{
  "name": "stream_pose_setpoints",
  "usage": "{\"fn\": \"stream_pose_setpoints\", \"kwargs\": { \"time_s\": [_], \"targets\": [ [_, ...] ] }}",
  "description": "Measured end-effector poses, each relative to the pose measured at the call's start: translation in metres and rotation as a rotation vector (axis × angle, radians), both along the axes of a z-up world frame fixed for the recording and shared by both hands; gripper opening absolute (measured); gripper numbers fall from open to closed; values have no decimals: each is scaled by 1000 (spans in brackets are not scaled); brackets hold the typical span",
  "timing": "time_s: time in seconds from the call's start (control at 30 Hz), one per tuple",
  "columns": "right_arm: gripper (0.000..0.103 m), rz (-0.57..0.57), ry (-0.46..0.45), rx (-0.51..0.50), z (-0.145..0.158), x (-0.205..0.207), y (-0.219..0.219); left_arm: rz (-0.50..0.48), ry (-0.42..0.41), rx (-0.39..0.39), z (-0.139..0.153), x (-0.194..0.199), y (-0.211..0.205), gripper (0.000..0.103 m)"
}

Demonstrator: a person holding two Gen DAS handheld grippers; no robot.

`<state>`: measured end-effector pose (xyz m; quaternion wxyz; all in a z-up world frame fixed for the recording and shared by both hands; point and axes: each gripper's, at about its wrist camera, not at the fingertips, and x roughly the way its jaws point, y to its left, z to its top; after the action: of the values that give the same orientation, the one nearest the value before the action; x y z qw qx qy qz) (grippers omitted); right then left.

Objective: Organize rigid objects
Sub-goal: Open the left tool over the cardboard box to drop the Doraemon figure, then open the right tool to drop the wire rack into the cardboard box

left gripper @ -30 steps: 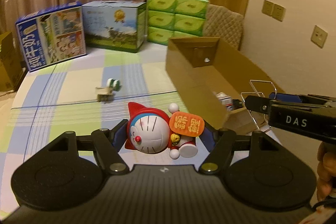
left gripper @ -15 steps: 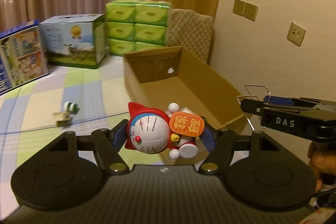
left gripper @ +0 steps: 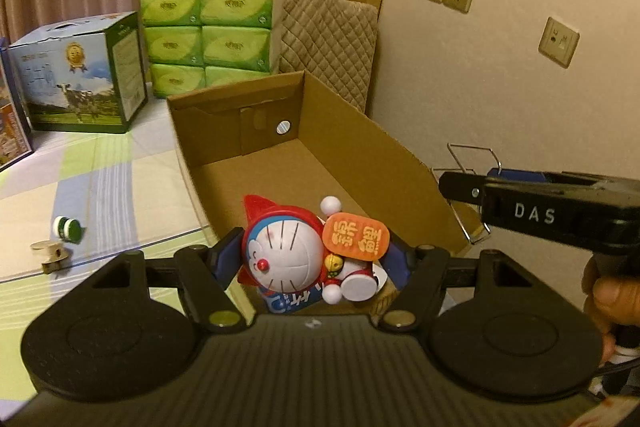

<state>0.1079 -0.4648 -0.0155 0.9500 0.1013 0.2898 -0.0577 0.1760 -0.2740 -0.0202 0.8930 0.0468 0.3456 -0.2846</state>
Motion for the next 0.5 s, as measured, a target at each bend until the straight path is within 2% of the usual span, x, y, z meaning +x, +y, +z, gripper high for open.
{"fn": "stream_pose_setpoints", "kwargs": {
  "time_s": [0.17, 0.2, 0.27, 0.5],
  "targets": [
    [50, -12, 9, 14, -6, 13, -6, -15, 21, 8, -9, 13, -10, 68],
    [50, -13, 11, 17, -7, 14, -7, -12, 12, 9, -8, 14, -11, 77],
    [50, -12, 13, 20, -9, 16, -6, 1, -16, 6, -5, 15, -9, 83],
    [50, 1, 18, 24, -11, 15, -1, 83, -27, -10, 4, 16, 22, 82]
  ]
}}
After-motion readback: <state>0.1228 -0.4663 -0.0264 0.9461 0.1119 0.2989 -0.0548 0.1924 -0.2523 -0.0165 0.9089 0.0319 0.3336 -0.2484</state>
